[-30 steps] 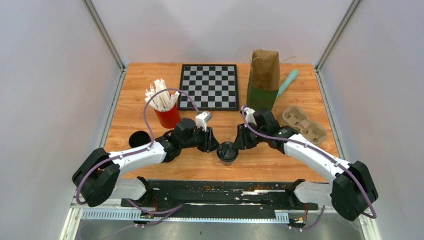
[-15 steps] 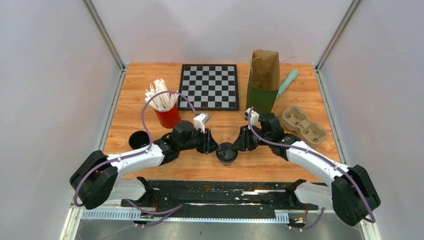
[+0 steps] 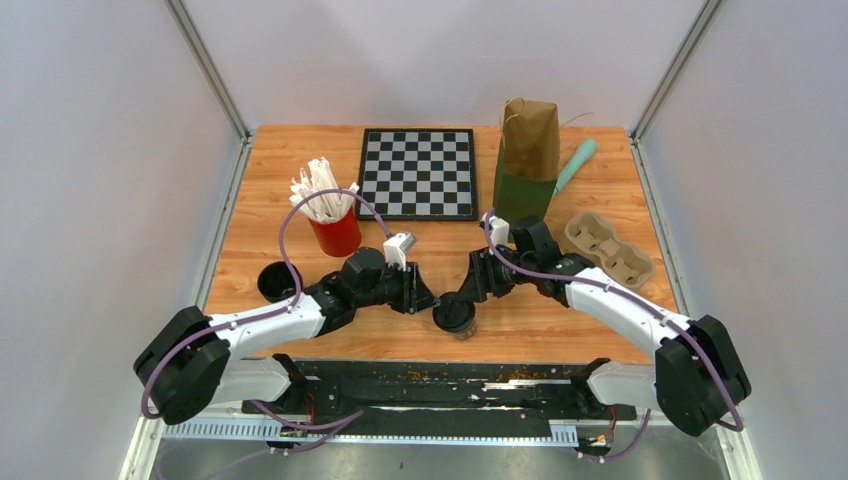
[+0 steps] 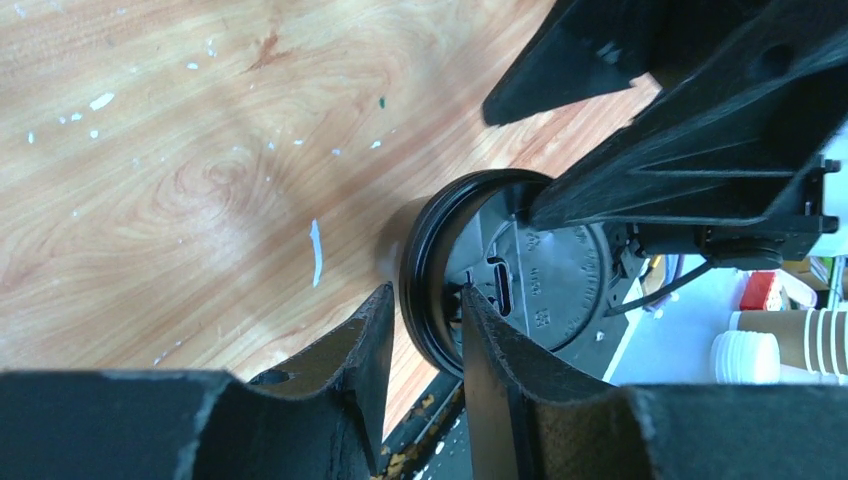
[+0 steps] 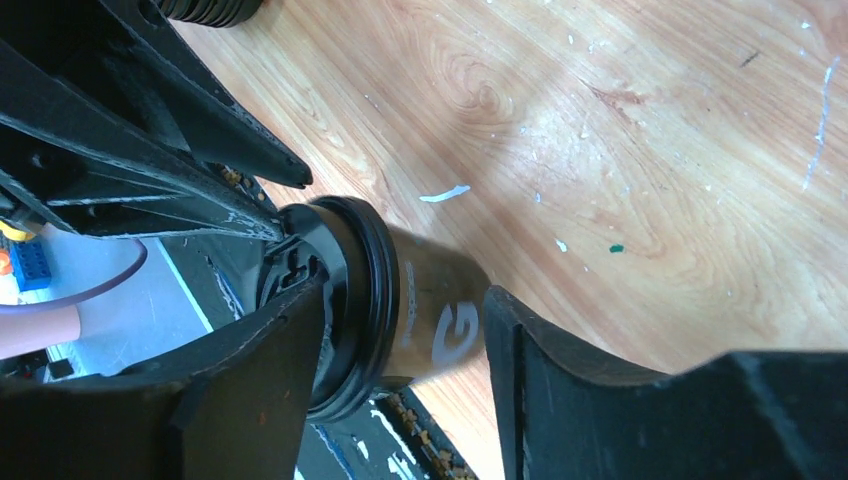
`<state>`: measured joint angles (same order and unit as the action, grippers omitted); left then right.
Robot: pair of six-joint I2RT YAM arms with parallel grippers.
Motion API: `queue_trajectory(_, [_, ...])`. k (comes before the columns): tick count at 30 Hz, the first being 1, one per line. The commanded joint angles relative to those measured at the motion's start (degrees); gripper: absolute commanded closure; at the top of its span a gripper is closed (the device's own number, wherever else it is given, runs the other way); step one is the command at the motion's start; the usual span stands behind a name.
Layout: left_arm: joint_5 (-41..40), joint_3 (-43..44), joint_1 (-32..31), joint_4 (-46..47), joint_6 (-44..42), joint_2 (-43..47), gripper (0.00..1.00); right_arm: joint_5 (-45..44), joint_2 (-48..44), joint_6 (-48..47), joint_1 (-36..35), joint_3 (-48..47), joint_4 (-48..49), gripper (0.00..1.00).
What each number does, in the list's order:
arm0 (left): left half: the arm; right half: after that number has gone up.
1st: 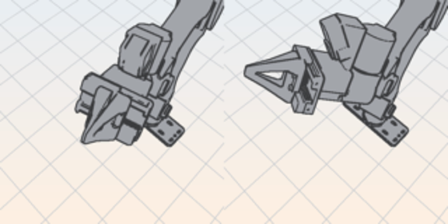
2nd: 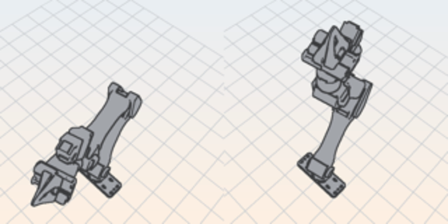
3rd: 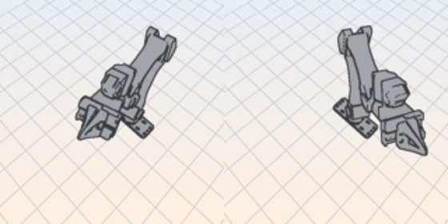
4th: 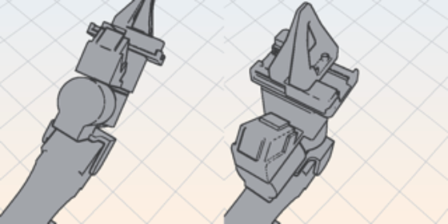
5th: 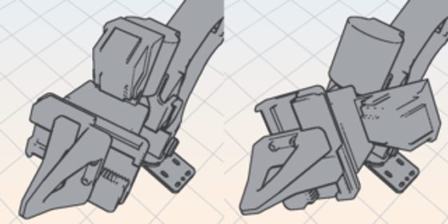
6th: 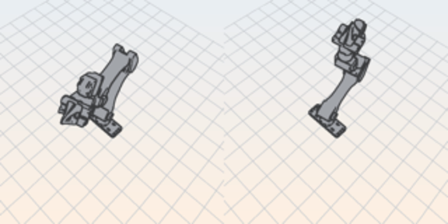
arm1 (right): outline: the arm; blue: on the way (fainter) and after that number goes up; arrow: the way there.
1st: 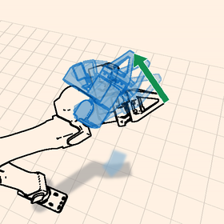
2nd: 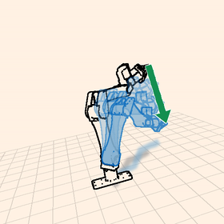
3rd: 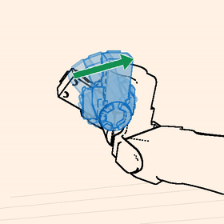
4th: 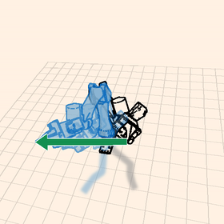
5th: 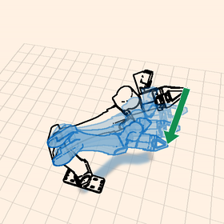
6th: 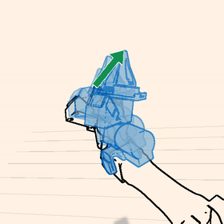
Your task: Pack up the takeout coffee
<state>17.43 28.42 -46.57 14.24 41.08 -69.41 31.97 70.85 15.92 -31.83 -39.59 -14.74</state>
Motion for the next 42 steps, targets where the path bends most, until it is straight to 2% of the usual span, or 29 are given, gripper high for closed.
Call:
queue_trajectory(1, [-1.17, -0.72, -0.63, -3.27, -0.08, -0.24, 0.61, -3.25, -1.33, -1.81, -0.16, -5.21, -8.28, 0.36])
queue_trajectory(4, [-1.34, -0.27, -0.78, -3.82, -0.36, -0.66, 0.61, -4.68, -2.1, -2.31, -0.02, -6.72, -13.42, 0.27])
queue_trajectory(7, [-1.59, 0.11, -0.98, -4.16, -0.76, -0.69, 0.61, -4.2, -3.6, -1.95, -0.07, -6.51, -15.79, 0.25])
queue_trajectory(11, [-1.52, 0.55, -1.15, -4.48, -0.98, -0.5, 0.6, -2.23, -5.85, 0.36, -0.07, -3.54, -14.51, 0.28])
queue_trajectory(14, [-1.75, 0.67, -1.16, -4.72, -1.0, -0.19, 0.6, -3.89, -7.21, 2.82, -0.09, -2.95, -14.88, 0.31])
queue_trajectory(18, [-2.14, 0.71, -1.16, -5.63, -1.36, 0.71, 0.6, -7.31, -10.51, 10.65, -0.91, -1.85, -14.41, 0.34])
queue_trajectory(24, [-1.89, 0.01, -1.16, -5.23, -1.45, 0.87, 0.6, -15.6, -12.07, 19.17, -7.42, 0.4, -15.45, 0.37])
queue_trajectory(31, [0.41, -1.24, -1.16, -4.3, -1.55, 0.93, 0.6, -14.42, -13.47, 22.57, -8.96, 4.08, -12.45, 0.35])
queue_trajectory(35, [1.42, -1.44, -1.16, -4.31, -1.6, 0.62, 0.6, -15.77, -13.86, 25.5, -10.93, 5.26, -11.62, 0.41])
queue_trajectory(42, [4.4, -3.37, -2.04, -4.71, -0.86, 0.61, 0.62, -18.65, -12.74, 30.6, -16.39, 9.36, -7.81, 0.43])
